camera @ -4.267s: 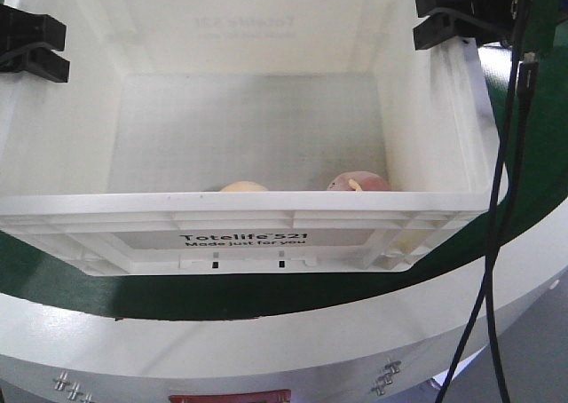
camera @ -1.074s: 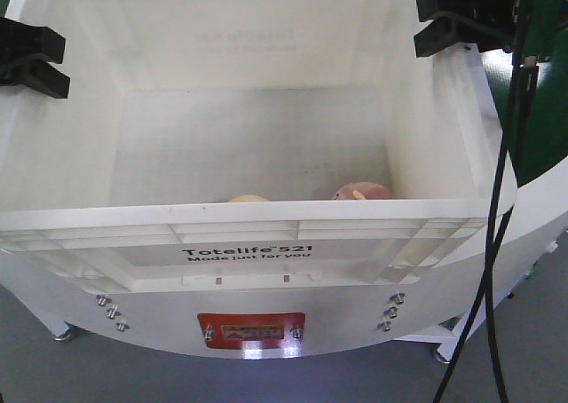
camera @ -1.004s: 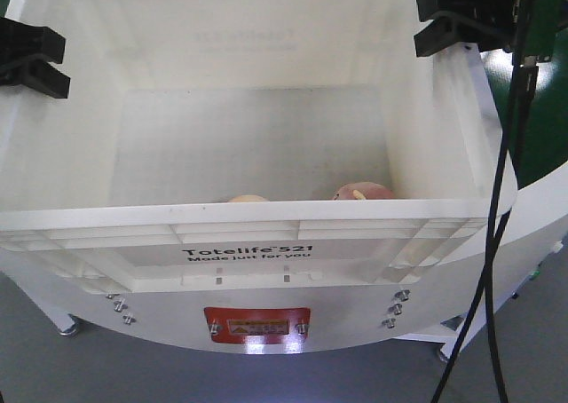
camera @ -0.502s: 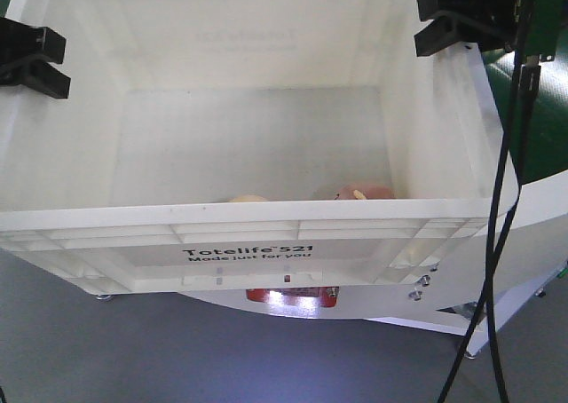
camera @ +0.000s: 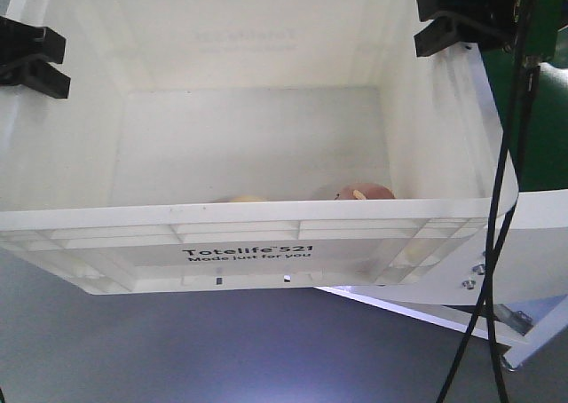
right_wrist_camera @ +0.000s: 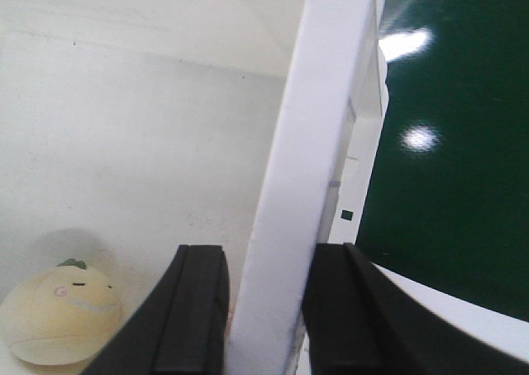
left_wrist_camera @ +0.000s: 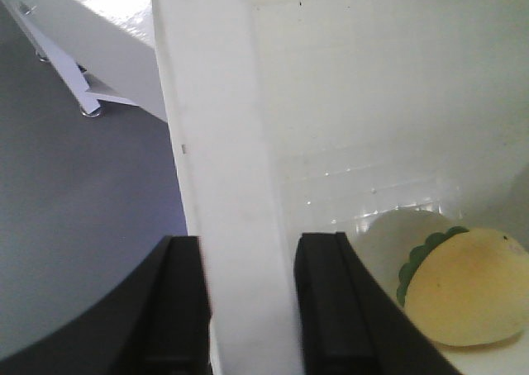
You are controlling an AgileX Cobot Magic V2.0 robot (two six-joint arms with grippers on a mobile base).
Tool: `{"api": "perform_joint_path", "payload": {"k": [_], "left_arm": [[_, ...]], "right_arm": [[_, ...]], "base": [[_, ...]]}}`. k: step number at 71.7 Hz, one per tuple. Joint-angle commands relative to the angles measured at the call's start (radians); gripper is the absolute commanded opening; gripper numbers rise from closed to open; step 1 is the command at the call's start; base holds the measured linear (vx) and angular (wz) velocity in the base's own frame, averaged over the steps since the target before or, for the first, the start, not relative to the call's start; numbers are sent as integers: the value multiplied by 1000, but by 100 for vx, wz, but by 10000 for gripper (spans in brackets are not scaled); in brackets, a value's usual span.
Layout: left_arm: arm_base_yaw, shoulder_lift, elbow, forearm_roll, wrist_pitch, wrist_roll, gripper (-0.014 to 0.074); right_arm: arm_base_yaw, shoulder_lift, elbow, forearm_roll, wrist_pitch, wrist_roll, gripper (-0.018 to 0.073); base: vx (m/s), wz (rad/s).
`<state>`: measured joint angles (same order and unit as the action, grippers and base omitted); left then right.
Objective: Place moving items into box and shelve
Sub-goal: 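Hold the crate with both grippers while the base drives away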
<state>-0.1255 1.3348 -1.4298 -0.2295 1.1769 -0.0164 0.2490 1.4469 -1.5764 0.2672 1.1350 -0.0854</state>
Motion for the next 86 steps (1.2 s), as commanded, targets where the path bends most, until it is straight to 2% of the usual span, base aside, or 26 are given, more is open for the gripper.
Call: {"api": "perform_joint_path", "payload": {"k": [1, 86], "left_arm": [[-19, -51, -44, -203, -122, 16, -27], [-19, -51, -44, -203, -122, 16, -27]], "right_arm": [[15, -44, -43, 163, -110, -19, -12], [15, -44, -43, 163, -110, -19, -12]], "base": [[-9, 35], [-6, 34]]}}
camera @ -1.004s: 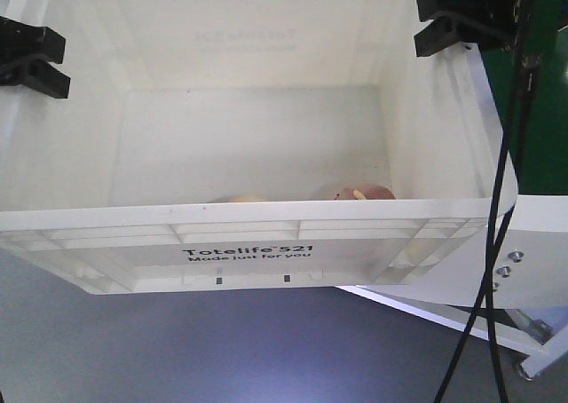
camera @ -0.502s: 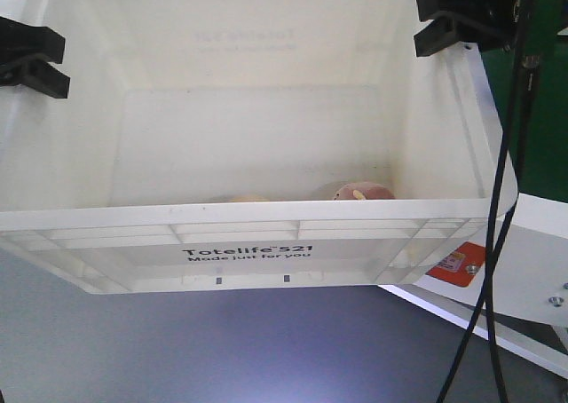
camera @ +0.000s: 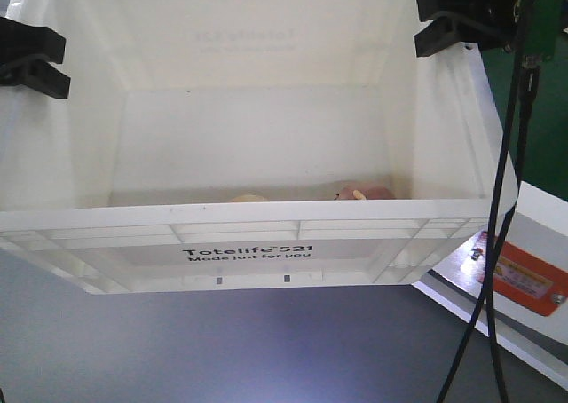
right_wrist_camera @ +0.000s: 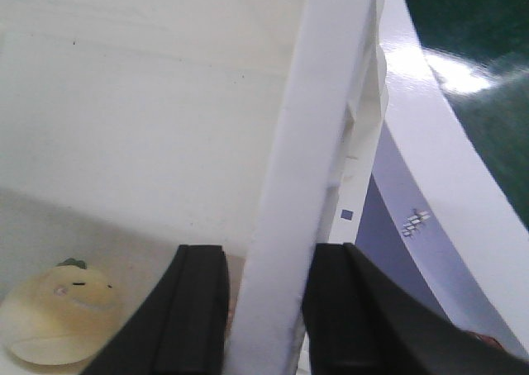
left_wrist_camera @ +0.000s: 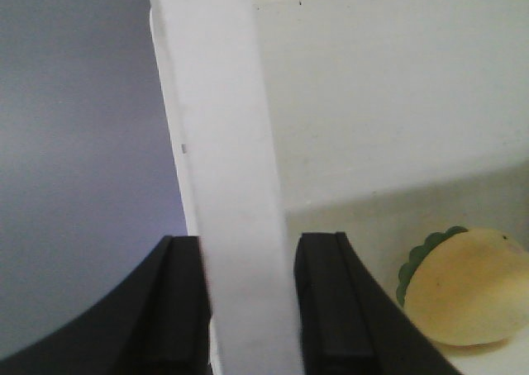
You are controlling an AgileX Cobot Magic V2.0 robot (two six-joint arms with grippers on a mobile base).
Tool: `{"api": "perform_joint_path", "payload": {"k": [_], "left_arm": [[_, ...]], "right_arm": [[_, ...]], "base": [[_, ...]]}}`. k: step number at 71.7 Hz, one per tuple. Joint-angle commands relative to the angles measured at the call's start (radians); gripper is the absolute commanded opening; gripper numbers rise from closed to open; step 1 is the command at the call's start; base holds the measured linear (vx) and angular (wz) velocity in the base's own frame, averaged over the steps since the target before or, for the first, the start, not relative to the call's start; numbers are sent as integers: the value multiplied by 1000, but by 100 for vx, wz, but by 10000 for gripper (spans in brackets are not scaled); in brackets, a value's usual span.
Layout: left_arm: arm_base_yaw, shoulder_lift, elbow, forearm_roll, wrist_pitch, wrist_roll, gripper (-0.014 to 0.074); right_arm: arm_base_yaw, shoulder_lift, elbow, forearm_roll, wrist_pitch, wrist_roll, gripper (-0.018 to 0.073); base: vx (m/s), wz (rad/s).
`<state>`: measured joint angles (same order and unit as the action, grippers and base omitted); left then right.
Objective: Place moving items into box and shelve
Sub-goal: 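Hold the crate with both grippers while the base drives away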
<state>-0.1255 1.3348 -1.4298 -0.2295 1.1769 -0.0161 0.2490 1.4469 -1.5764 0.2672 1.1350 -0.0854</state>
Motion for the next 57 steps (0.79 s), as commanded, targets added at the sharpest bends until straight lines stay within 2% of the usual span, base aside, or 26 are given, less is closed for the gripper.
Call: {"api": "perform_joint_path", "payload": {"k": [1, 57], "left_arm": [[-19, -51, -44, -203, -122, 16, -27], [-19, -51, -44, -203, -122, 16, -27]], "right_arm": [[15, -44, -43, 163, -110, -19, -12], [15, -44, -43, 163, -109, -19, -12]], "base": [[-2, 45], [2, 56]]}}
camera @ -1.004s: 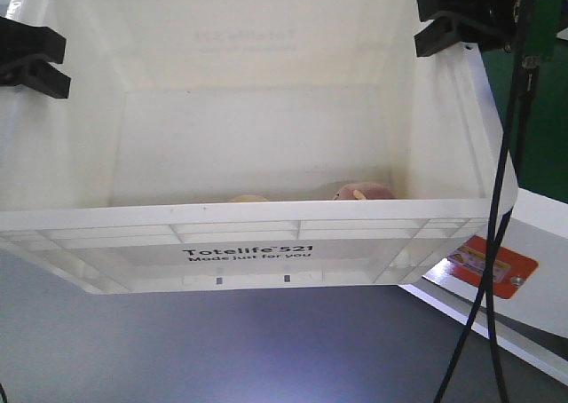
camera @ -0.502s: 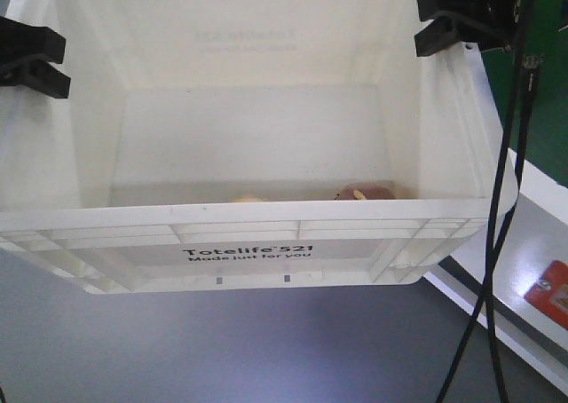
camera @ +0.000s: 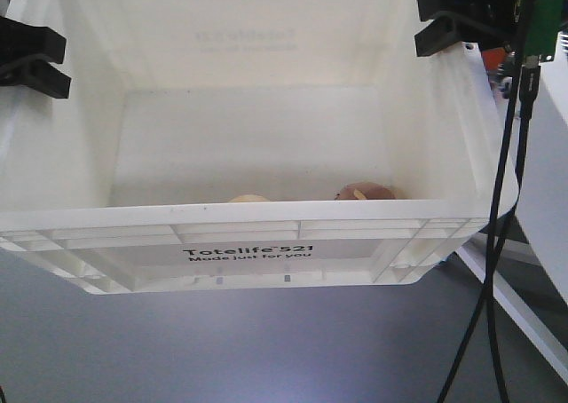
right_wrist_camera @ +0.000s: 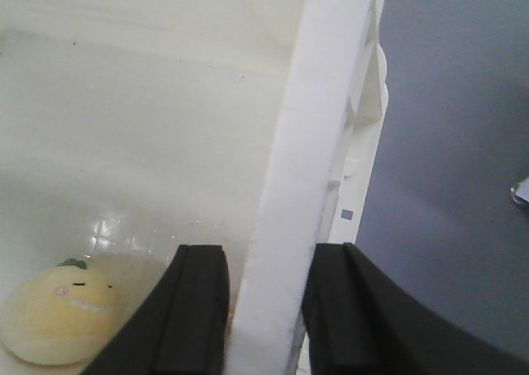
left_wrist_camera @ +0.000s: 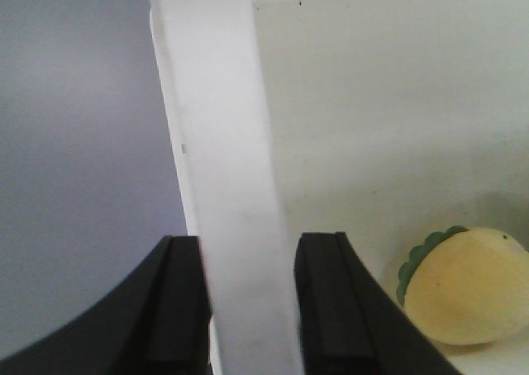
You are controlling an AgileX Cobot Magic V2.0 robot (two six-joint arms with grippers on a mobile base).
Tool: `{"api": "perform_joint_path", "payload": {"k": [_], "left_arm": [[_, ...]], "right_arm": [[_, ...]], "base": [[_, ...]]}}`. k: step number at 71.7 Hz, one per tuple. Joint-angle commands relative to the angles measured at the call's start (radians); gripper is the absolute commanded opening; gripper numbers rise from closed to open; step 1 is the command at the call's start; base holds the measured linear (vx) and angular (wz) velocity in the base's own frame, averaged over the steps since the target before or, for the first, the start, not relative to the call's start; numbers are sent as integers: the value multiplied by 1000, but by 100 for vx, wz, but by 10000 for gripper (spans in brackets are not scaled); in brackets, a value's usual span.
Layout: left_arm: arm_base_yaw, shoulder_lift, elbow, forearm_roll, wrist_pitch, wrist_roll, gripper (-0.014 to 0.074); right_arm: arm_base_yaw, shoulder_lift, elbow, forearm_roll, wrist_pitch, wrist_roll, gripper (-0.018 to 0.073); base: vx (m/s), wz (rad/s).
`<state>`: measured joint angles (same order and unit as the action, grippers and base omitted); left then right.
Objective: Place moving items into box and shelve
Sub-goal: 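Hold the crate with both grippers while the base drives away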
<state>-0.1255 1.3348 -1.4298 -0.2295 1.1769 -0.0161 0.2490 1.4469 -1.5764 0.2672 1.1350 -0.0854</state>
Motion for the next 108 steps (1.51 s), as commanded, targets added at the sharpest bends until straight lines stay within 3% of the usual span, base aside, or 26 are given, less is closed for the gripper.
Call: {"api": "perform_joint_path", "payload": {"k": [1, 108], "left_arm": [[-19, -51, -44, -203, -122, 16, -27], [-19, -51, -44, -203, -118, 16, -27]], "right_arm": [[15, -44, -43, 163, -109, -19, -12], [14, -44, -43, 162, -88, -19, -12]], "base": [[8, 66], [17, 68]]}}
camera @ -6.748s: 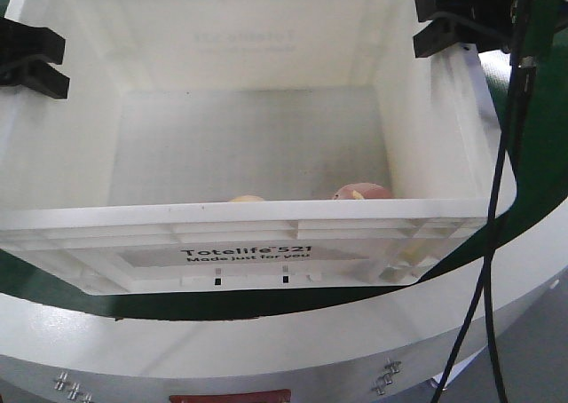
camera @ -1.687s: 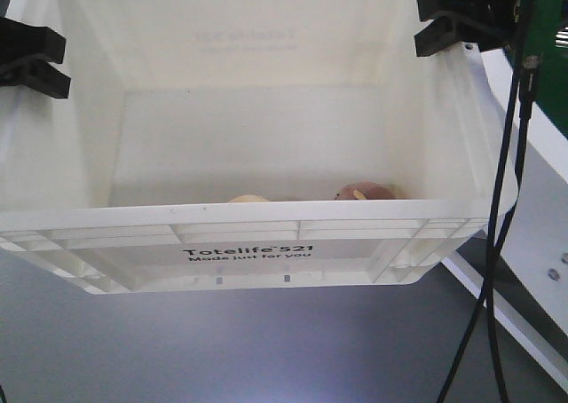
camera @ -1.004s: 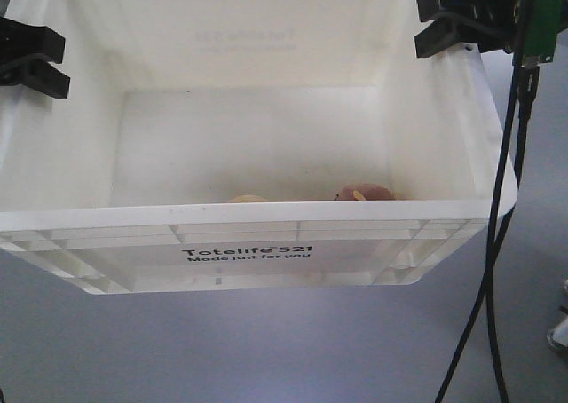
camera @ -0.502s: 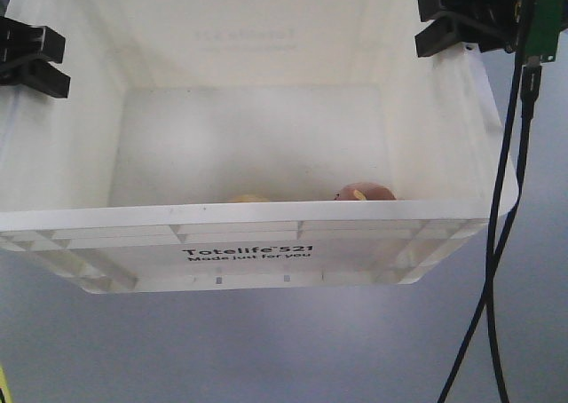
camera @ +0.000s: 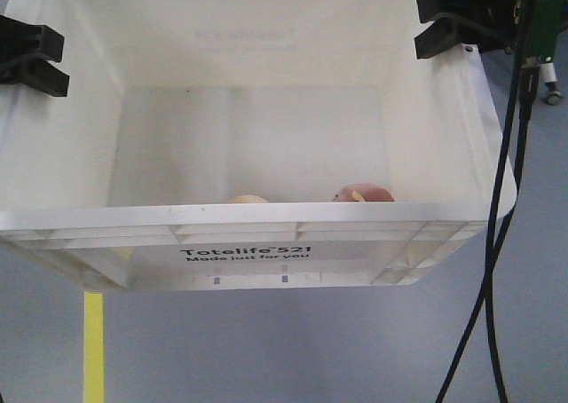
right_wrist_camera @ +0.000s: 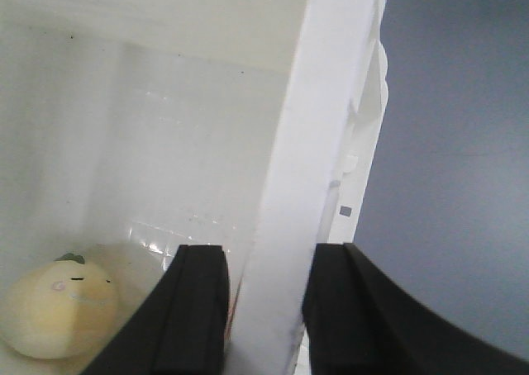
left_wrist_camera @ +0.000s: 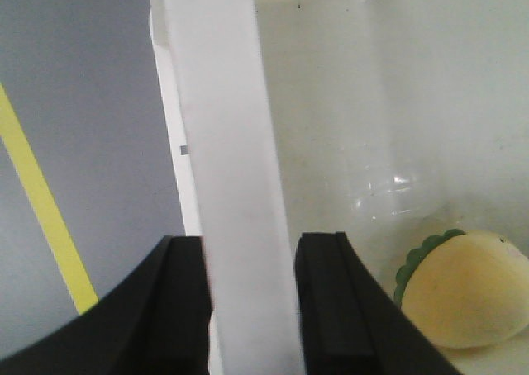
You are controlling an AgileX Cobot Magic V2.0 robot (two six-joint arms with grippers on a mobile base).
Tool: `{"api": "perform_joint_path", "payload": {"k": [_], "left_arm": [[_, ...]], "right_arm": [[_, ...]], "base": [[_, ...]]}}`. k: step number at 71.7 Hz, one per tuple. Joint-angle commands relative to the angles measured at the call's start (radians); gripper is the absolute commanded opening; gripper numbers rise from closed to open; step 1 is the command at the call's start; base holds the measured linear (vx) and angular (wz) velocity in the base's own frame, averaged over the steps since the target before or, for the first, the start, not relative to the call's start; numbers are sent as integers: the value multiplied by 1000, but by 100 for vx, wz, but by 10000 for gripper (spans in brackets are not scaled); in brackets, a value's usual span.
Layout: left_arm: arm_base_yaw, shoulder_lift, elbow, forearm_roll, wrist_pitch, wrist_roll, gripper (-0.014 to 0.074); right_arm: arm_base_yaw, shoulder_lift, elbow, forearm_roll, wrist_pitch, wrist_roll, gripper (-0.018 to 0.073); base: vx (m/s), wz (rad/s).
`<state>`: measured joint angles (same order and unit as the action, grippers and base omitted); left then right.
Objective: Place moving items into box and shelve
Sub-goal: 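Hold the crate with both grippers while the base drives away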
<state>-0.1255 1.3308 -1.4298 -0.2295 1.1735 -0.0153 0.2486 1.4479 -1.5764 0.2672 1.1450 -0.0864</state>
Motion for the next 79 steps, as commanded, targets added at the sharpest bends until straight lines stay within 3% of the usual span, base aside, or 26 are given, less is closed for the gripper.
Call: {"api": "perform_joint_path", "payload": {"k": [1, 79], "left_arm": [[-19, -47, -44, -203, -115, 15, -27], [-19, -47, -44, -203, -115, 15, -27]], "right_arm": [[14, -45, -43, 162, -98, -18, -12], [14, -45, -43, 162, -94, -18, -12]], "base": [[22, 58], [29, 41]]}}
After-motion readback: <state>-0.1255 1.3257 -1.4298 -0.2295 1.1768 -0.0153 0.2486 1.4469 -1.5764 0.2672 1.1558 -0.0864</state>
